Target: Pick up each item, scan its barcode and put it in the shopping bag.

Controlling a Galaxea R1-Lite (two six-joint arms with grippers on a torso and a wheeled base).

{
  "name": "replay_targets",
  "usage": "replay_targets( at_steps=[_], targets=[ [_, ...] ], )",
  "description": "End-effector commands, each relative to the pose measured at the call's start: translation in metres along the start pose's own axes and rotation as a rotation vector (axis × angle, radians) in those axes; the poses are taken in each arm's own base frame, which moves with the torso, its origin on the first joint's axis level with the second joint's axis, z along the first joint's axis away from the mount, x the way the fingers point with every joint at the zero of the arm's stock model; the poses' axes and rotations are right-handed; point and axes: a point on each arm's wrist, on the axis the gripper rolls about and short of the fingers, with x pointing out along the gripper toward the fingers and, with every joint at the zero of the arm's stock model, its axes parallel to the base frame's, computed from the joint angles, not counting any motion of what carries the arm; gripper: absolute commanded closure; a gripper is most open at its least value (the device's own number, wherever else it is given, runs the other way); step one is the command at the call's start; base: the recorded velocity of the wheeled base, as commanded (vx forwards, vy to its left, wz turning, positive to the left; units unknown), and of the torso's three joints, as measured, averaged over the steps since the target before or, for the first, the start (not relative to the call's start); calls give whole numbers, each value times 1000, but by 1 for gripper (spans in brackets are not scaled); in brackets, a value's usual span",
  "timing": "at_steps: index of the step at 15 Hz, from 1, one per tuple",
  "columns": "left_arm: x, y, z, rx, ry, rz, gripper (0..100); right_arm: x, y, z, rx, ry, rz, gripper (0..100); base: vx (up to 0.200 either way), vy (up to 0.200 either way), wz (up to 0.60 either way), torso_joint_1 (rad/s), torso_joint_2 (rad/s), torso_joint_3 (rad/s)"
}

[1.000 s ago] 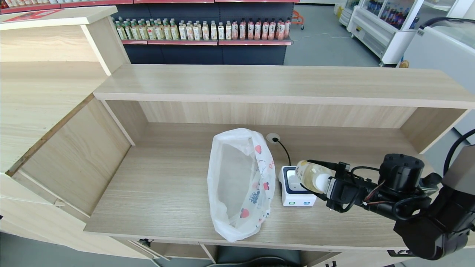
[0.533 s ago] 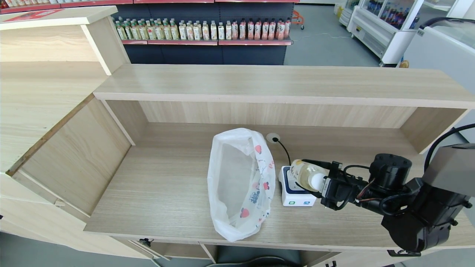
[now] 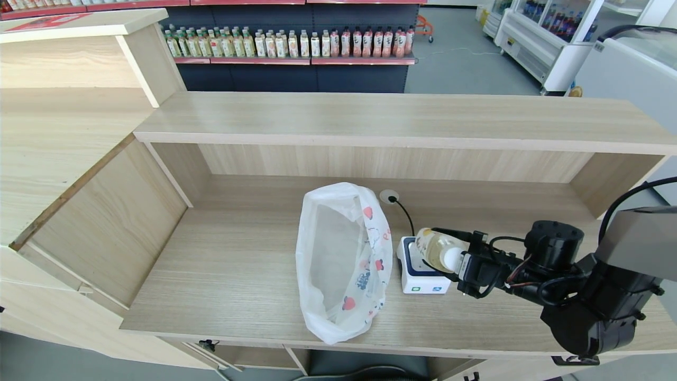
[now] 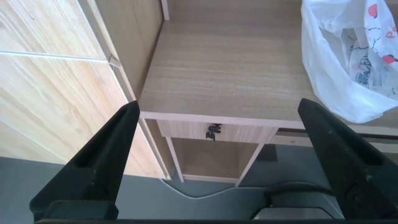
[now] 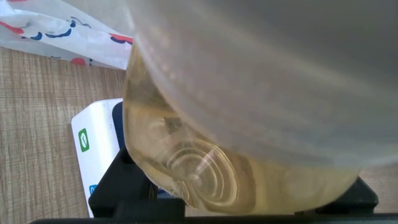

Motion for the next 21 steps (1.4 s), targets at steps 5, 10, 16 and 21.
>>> replay_targets(
  at_steps=[5, 10, 16, 21],
  targets=[
    [0, 0, 0, 0, 0, 0, 0, 0, -3, 1, -9, -6, -25, 100, 0, 0, 0, 0, 0, 0],
    [0, 0, 0, 0, 1, 0, 0, 1, -7, 5, 35, -20, -52, 100, 0, 0, 0, 0, 0, 0],
    [0, 0, 0, 0, 0, 0, 0, 0, -15, 16, 86, -50, -72, 100, 0, 0, 0, 0, 0, 0],
    [0, 0, 0, 0, 0, 0, 0, -53, -80, 78, 511, 96, -363, 100, 0, 0, 0, 0, 0, 0]
  ],
)
